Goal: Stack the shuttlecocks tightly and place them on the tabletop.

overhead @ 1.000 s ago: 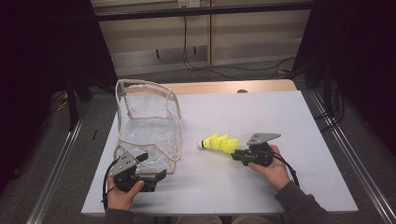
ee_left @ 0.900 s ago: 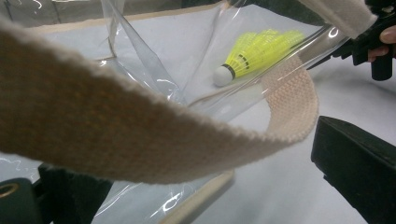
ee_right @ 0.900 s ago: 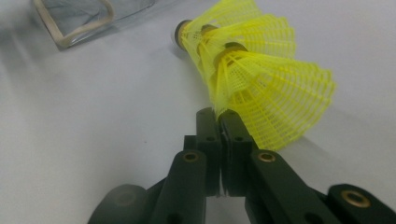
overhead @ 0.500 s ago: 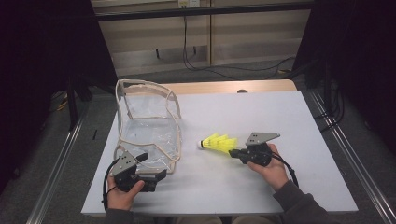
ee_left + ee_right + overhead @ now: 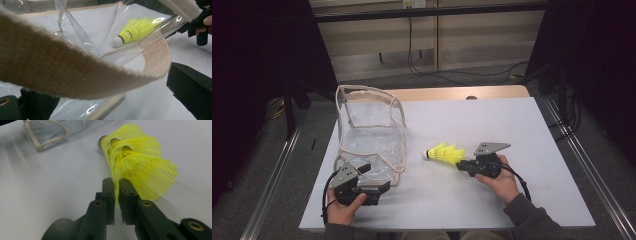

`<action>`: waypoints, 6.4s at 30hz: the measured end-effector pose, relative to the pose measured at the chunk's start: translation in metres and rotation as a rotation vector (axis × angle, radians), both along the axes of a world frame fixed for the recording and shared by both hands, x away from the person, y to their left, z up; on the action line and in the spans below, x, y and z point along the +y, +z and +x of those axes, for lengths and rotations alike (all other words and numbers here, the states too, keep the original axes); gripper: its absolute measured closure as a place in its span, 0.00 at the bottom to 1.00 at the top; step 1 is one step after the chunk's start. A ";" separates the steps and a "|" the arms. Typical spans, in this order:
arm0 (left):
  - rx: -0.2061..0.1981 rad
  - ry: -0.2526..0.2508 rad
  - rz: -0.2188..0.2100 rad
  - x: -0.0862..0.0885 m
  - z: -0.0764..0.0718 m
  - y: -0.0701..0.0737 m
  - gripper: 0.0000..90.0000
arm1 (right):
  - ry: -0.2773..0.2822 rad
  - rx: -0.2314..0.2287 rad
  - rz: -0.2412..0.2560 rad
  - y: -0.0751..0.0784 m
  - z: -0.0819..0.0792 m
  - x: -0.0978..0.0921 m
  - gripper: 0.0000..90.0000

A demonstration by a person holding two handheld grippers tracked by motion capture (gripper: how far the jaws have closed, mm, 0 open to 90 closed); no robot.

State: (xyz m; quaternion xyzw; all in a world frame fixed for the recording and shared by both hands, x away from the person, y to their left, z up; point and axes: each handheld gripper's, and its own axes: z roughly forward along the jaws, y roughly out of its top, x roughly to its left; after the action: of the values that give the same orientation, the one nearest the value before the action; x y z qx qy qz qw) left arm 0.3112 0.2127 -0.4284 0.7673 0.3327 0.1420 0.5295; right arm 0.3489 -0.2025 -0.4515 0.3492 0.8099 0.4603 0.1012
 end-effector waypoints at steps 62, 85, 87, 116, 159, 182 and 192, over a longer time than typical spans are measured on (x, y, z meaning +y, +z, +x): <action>0.000 -0.003 -0.016 0.001 0.003 -0.001 0.04 | -0.113 0.058 0.096 -0.003 0.012 0.027 0.22; -0.005 0.002 -0.028 0.002 0.000 0.000 0.04 | -0.119 0.009 0.023 -0.001 0.017 0.040 0.46; -0.005 0.003 -0.025 0.002 -0.001 0.000 0.04 | -0.117 0.003 0.020 -0.001 0.018 0.040 0.48; -0.008 0.001 -0.030 0.002 -0.001 0.000 0.04 | -0.162 -0.020 -0.025 -0.007 0.031 0.051 0.87; -0.016 0.001 -0.016 0.000 -0.002 0.000 0.04 | -0.178 0.000 0.017 -0.006 0.017 0.047 0.63; -0.017 0.000 -0.020 0.000 -0.002 0.000 0.04 | -0.172 -0.016 0.014 0.001 0.024 0.049 0.88; -0.019 -0.003 -0.025 0.000 -0.001 -0.001 0.04 | -0.130 -0.020 0.029 0.016 0.022 0.046 0.88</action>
State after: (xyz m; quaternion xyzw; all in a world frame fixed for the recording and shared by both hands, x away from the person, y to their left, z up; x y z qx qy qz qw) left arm 0.3104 0.2126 -0.4293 0.7598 0.3284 0.1445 0.5422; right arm 0.3713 -0.1568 -0.4359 0.3980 0.7775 0.4680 0.1341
